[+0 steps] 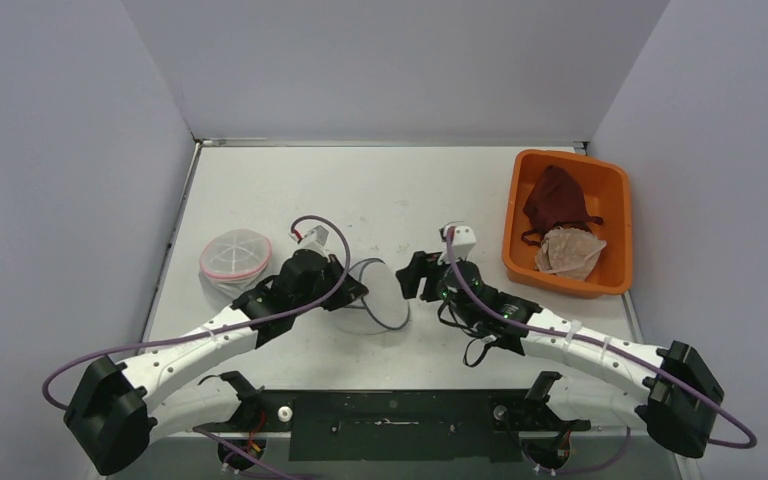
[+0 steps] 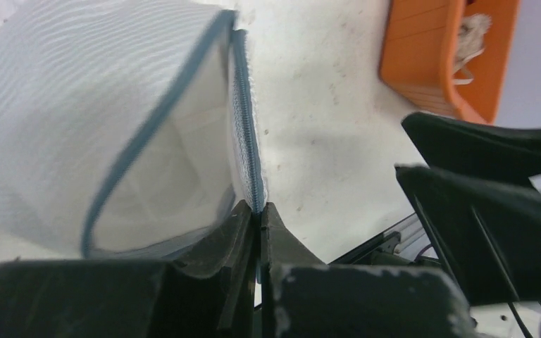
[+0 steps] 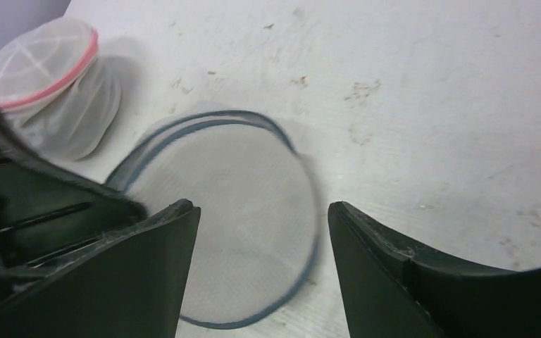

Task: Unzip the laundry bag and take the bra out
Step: Adjust the laundry bag at the center of the board.

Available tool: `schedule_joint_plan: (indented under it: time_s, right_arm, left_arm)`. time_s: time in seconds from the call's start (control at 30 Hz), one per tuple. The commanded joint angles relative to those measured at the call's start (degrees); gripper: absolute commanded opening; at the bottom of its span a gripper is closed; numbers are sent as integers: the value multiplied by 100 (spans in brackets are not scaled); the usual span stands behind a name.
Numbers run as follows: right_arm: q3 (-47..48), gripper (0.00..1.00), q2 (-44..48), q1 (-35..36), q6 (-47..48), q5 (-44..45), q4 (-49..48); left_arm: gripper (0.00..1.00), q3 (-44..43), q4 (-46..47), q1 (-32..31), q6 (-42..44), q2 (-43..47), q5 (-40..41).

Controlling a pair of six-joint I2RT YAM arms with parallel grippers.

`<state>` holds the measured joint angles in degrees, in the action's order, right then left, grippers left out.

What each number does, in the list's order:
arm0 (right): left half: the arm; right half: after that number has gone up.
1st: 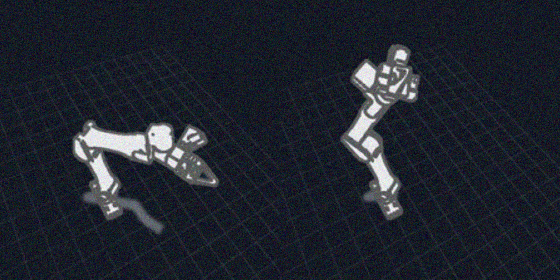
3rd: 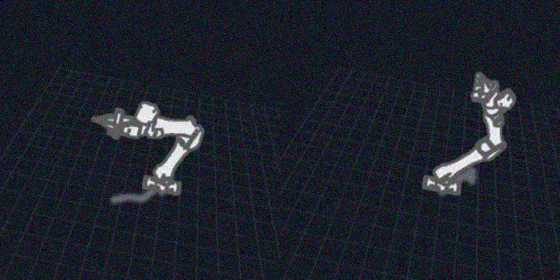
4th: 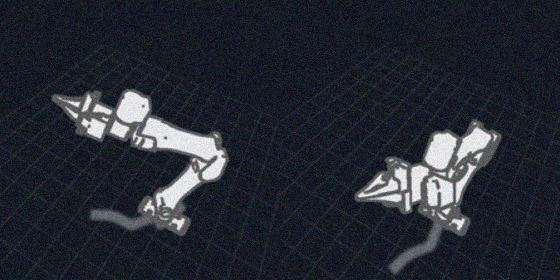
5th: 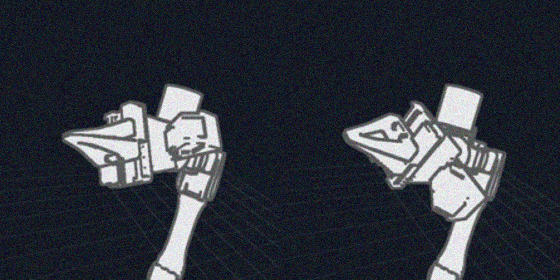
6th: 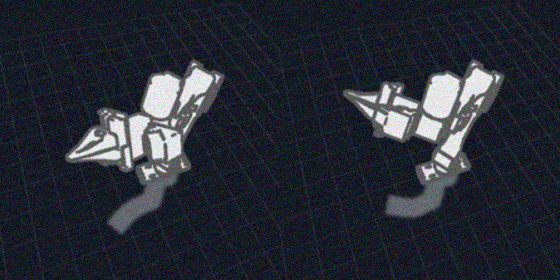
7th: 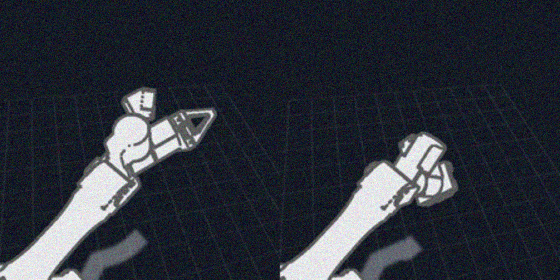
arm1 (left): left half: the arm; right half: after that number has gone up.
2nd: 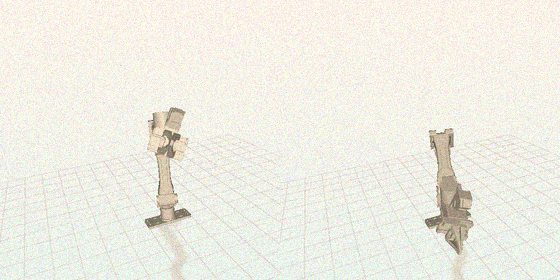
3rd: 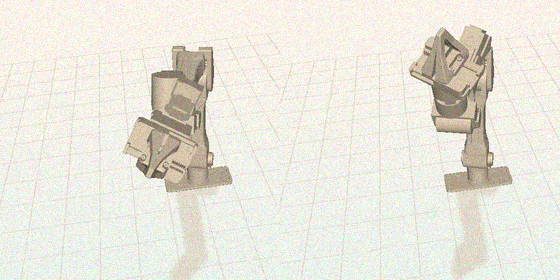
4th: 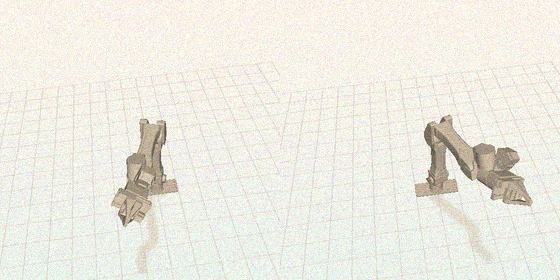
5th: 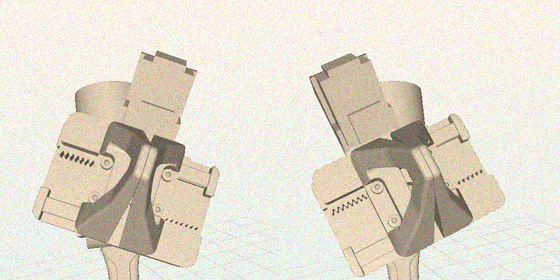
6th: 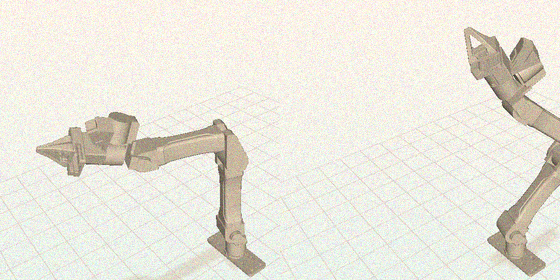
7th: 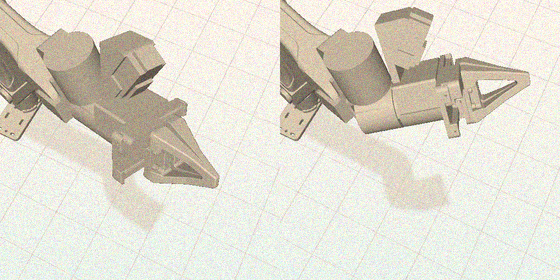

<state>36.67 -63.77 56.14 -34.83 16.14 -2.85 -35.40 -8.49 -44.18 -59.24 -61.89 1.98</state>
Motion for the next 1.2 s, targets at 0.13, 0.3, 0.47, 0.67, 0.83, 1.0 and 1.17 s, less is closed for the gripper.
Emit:
schedule_joint_plan:
  time_s: [0.13, 0.3, 0.47, 0.67, 0.83, 1.0, 1.17]
  right_arm:
    - [-916, 74, 373, -1418, -524, -1880, -1050]
    - [-1386, 74, -34, -1910, -1152, -2887, -2271]
    - [-1542, 74, -803, -1958, -1719, -3401, -3533]
    - [-1525, 75, -1725, -2010, -2301, -3805, -4763]
    - [-1454, 75, -2275, -2014, -2557, -3907, -5320]
    - [-1468, 74, -2795, -2036, -2982, -4005, -6211]
    - [-1398, 67, -3483, -2068, -3471, -4092, -7115]
  left_arm:
    - [0, 319, 1030, 687, 634, 818, -574]
    - [0, 828, 1861, 1056, 541, 1082, -1102]
    - [0, 1009, 2290, 1230, 417, 1179, -1481]
    - [0, 1064, 2504, 1437, 370, 1527, -1787]
    - [0, 972, 2398, 1581, 396, 1635, -1964]
    - [0, 1036, 2408, 1685, 367, 1651, -2097]
    - [0, 1062, 2411, 1769, 343, 1729, -2193]
